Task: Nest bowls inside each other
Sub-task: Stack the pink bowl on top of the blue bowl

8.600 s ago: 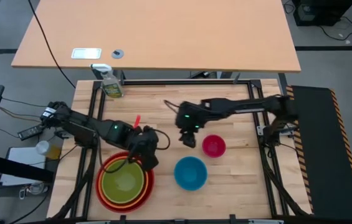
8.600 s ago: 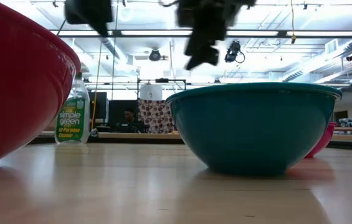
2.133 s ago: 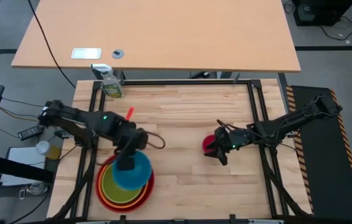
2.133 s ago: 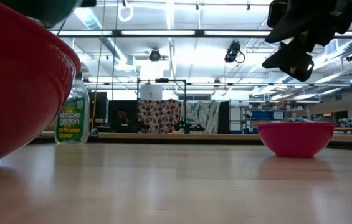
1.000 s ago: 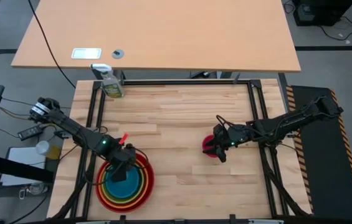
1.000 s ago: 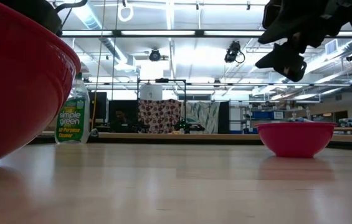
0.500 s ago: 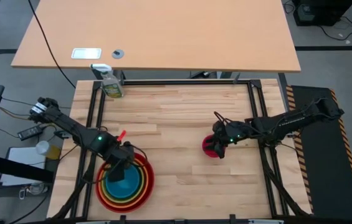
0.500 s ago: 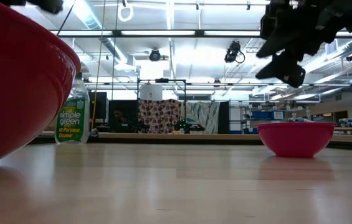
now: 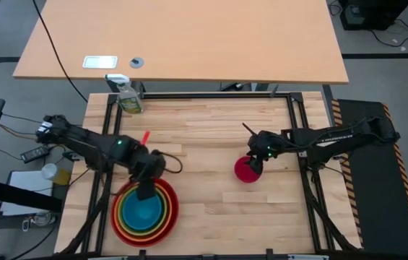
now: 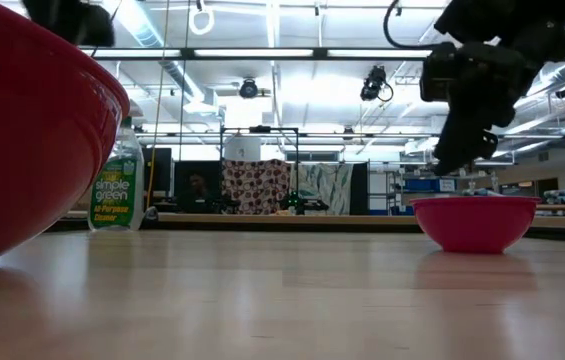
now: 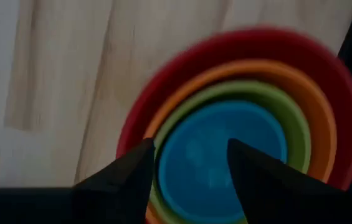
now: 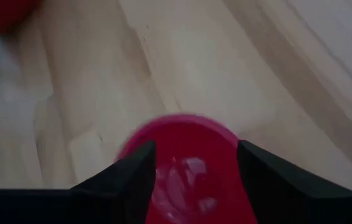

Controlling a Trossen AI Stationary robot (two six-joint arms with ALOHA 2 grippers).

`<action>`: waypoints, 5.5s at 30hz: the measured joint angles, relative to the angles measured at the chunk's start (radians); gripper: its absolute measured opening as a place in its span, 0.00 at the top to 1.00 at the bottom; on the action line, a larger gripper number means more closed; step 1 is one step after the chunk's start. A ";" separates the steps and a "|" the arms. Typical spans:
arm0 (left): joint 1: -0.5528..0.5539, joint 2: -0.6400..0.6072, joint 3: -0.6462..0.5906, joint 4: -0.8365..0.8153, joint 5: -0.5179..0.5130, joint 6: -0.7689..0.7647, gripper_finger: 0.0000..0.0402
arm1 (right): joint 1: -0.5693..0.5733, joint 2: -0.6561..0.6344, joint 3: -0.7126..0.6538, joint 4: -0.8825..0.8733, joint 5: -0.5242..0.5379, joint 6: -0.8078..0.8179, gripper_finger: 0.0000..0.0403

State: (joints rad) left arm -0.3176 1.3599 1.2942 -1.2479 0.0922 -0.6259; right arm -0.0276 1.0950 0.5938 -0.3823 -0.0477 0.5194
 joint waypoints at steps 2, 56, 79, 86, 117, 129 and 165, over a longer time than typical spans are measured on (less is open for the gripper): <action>0.028 0.023 0.001 0.037 0.012 0.017 0.50 | -0.014 0.000 0.000 -0.016 -0.008 -0.004 0.42; 0.301 0.039 -0.025 0.567 0.130 0.340 0.52 | -0.116 0.247 0.000 -0.098 -0.089 -0.085 0.77; 0.143 -0.201 -0.320 0.536 -0.061 0.121 0.52 | -0.116 0.246 0.001 -0.065 -0.118 -0.071 0.96; 0.120 -0.400 -0.452 0.666 -0.305 -0.079 0.52 | -0.104 0.247 0.012 -0.024 -0.155 -0.044 0.96; 0.106 -0.659 -0.541 0.326 -0.039 -0.326 0.52 | -0.010 0.755 0.896 -0.029 -0.267 -0.137 0.95; 0.106 -0.654 -0.325 0.085 -0.166 -0.105 0.52 | 0.012 1.063 1.326 -0.038 -0.330 -0.149 0.95; 0.042 -0.540 -0.090 0.093 -0.246 -0.224 0.52 | 0.151 1.424 1.742 0.012 -0.204 -0.331 0.94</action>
State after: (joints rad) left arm -0.2760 0.8204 1.2037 -1.1546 -0.1543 -0.8494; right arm 0.1230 2.5187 2.3356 -0.3699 -0.2520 0.1883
